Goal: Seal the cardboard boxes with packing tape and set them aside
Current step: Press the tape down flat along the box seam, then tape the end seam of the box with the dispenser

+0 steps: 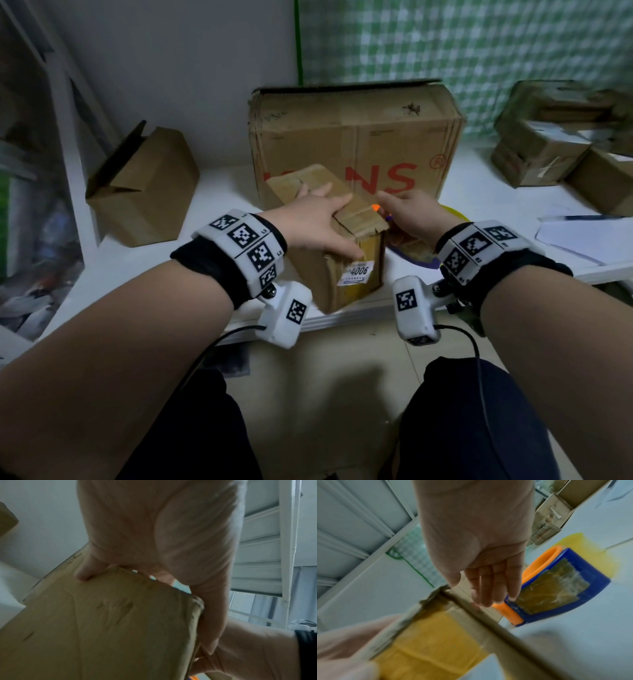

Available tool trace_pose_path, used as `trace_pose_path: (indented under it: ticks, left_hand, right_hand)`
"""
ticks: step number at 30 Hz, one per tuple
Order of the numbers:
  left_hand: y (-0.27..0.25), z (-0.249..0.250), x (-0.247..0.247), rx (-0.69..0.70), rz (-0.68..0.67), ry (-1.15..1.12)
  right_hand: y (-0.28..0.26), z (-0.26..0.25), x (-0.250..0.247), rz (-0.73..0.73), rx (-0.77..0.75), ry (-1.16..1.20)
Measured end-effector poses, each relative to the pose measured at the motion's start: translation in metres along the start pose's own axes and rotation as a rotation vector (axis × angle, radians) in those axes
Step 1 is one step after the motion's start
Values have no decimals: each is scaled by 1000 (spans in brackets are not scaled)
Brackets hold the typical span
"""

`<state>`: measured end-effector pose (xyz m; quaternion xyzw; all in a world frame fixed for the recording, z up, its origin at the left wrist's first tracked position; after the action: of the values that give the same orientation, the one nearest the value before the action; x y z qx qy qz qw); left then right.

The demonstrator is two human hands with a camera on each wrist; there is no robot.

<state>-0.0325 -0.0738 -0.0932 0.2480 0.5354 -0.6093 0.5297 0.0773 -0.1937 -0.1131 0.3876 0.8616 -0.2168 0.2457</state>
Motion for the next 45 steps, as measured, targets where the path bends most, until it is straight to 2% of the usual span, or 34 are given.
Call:
trace_pose_path:
  ticks: [2, 5, 9, 11, 13, 16, 18, 20, 24, 25, 27, 32, 34, 37, 40, 45]
  left_hand:
    - [1, -1, -4, 42, 32, -17]
    - [-2, -3, -11, 94, 106, -36]
    - [-4, -8, -15, 96, 134, -55]
    - [-5, -12, -16, 77, 157, -40]
    - [-6, -15, -17, 58, 177, -30]
    - [-6, -16, -16, 45, 173, -11]
    - [-5, -16, -16, 30, 187, 9]
    - [-5, -15, -17, 8, 212, 40]
    - [-6, -14, -19, -2, 141, 14]
    - [-7, -13, -21, -2, 121, -21]
    - [-12, -13, -28, -10, 150, -136]
    - [-26, -16, -53, -3, 404, -583]
    - [-28, -18, -54, -18, 418, -860]
    - [-30, -16, -52, 0, 366, -1220]
    - [-39, -14, -53, 22, 369, -1367]
    - [-53, -6, -53, 70, 388, -1403]
  right_hand:
    - [0, 10, -10, 71, 19, -219]
    - [-2, 31, -17, 115, 126, -527]
    - [4, 62, -7, -28, 283, -681]
    - [5, 72, -9, -14, 352, -717]
    - [6, 74, -14, 45, 333, -740]
    - [3, 70, -14, 38, 236, -759]
    - [1, 63, -14, 64, 149, -703]
    - [-1, 52, -18, 116, 83, -535]
    - [-17, 37, -37, 248, 7, 245]
    - [-22, 34, -42, 285, -4, 380]
    - [-29, 26, -50, 320, -28, 507]
    - [-45, -8, -63, 309, -162, 610]
    - [-51, -21, -63, 258, -233, 611]
    - [-62, -34, -62, 189, -285, 604]
    - [-68, -40, -60, 122, -293, 588]
    - [-74, -45, -60, 51, -307, 547]
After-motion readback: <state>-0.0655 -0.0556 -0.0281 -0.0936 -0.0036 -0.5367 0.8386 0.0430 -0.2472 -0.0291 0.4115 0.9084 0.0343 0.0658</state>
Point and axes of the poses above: each hand's wrist, its own y-axis towards the middle knuckle, its own x-axis out of the palm, z = x × y, the point moved 7 cm from there along y, towards the middle knuckle, and after that the axes turned 9 degrees about -z, right-handed, at the moved point
